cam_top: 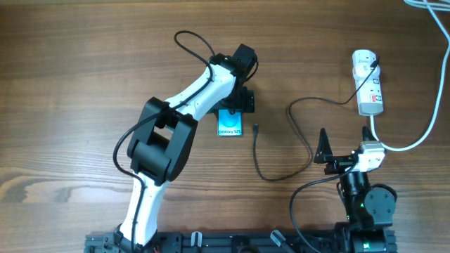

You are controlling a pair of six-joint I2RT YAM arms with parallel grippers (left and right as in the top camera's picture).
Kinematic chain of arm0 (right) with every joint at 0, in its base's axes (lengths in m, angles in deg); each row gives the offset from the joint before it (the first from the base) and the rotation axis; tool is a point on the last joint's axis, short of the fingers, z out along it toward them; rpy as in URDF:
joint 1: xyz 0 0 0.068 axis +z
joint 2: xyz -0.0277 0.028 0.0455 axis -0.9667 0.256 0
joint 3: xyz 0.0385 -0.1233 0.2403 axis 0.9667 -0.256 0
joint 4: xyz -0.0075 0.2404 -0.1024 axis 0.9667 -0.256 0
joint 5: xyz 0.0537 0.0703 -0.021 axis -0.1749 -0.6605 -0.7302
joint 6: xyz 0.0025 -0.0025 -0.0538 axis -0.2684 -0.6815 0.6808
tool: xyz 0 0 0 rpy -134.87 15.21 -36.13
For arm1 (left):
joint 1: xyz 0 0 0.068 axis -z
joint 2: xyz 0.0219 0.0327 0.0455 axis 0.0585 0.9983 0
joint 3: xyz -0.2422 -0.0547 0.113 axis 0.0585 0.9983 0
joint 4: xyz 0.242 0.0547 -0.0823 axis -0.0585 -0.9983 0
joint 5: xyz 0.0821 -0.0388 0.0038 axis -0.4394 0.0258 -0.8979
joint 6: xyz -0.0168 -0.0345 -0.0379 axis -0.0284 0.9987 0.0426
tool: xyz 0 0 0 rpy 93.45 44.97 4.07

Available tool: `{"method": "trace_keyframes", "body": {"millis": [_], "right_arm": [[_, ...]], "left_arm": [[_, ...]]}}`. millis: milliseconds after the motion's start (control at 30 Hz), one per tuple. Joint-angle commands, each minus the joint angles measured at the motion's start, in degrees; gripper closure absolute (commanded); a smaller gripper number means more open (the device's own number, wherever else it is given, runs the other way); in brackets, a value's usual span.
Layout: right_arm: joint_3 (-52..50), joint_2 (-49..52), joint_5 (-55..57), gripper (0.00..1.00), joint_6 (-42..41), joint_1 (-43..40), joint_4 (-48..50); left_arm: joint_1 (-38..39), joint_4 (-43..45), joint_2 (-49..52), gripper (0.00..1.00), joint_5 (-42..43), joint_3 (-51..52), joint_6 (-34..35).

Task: Plug charger to phone and switch on socket
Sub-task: 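Close the left gripper on the phone's top end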

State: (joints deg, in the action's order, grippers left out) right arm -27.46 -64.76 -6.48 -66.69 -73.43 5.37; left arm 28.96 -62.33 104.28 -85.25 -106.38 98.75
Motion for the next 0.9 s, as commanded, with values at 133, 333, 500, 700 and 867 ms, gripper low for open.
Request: {"method": "trace_keyframes", "body": {"millis": [133,333,500,700,867], "right_arm": [[-0.1,-0.5,0.3,0.0,0.7,0.3,0.2],[-0.1,-0.5,0.3,0.0,0.7,0.3,0.2],[-0.1,-0.5,0.3,0.0,0.7,0.3,0.2],[-0.1,-0.5,0.3,0.0,0.7,0.3,0.2],[-0.1,-0.5,0.3,0.0,0.7,0.3,0.2]], "left_arm": [[0.1,0.0,1.8,0.0,1.0,2.6,0.6],[0.1,0.0,1.8,0.0,1.2,2.6,1.1],[0.1,-0.5,1.8,0.0,1.2,2.6,1.0],[0.1,-0.2,1.8,0.0,1.2,3.4,1.0],[0.1,0.0,1.8,0.0,1.1,4.0,1.0]]}}
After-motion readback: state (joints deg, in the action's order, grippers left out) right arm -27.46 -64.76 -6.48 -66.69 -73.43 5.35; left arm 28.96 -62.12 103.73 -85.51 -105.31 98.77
